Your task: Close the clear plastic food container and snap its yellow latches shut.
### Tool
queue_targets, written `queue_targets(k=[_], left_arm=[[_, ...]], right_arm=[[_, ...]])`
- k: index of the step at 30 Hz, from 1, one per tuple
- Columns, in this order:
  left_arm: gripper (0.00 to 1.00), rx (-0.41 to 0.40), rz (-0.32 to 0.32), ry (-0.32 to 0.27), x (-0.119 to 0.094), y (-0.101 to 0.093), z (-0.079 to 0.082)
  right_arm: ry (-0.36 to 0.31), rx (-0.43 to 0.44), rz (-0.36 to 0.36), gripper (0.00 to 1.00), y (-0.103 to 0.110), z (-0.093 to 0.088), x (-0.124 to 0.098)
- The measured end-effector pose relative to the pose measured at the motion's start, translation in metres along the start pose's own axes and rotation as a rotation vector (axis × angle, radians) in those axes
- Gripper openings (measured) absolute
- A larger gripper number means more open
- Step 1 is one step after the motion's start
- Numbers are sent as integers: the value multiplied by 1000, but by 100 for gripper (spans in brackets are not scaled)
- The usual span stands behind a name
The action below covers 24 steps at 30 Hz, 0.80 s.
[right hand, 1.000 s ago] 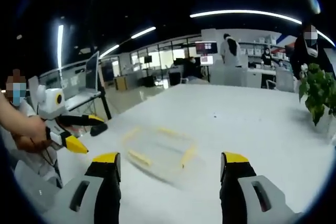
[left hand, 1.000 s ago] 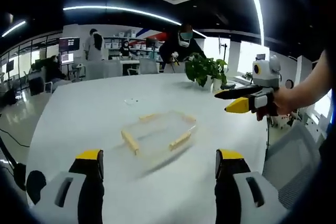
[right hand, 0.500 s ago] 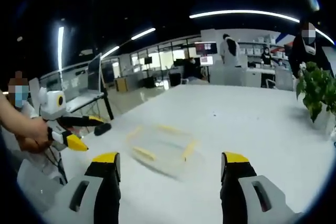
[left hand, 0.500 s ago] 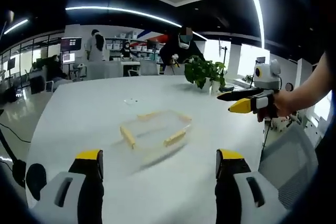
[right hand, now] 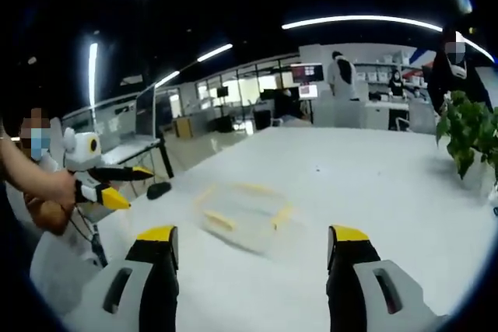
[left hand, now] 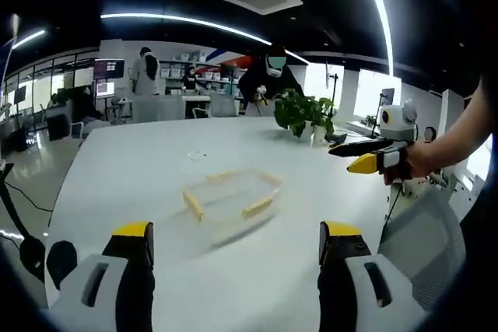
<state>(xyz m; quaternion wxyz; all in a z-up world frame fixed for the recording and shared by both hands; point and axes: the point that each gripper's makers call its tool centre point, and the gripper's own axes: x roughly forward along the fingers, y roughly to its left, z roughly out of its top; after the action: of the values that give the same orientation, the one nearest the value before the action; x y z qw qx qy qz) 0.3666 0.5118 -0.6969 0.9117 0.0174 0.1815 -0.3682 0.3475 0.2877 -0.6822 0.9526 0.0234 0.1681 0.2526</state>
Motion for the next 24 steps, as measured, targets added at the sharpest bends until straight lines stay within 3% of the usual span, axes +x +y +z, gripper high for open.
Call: queue_targets(k=[8, 10, 24], left_arm=[[86, -1, 3, -8, -4, -4, -5], [83, 36, 16, -17, -7, -5, -5], [87, 26, 22, -42, -21, -12, -6]], right_arm=[[-17, 20, -6, 79, 5, 1, -9], [-31, 35, -11, 79, 5, 1, -13], [-50, 58, -36, 79, 5, -3, -36]])
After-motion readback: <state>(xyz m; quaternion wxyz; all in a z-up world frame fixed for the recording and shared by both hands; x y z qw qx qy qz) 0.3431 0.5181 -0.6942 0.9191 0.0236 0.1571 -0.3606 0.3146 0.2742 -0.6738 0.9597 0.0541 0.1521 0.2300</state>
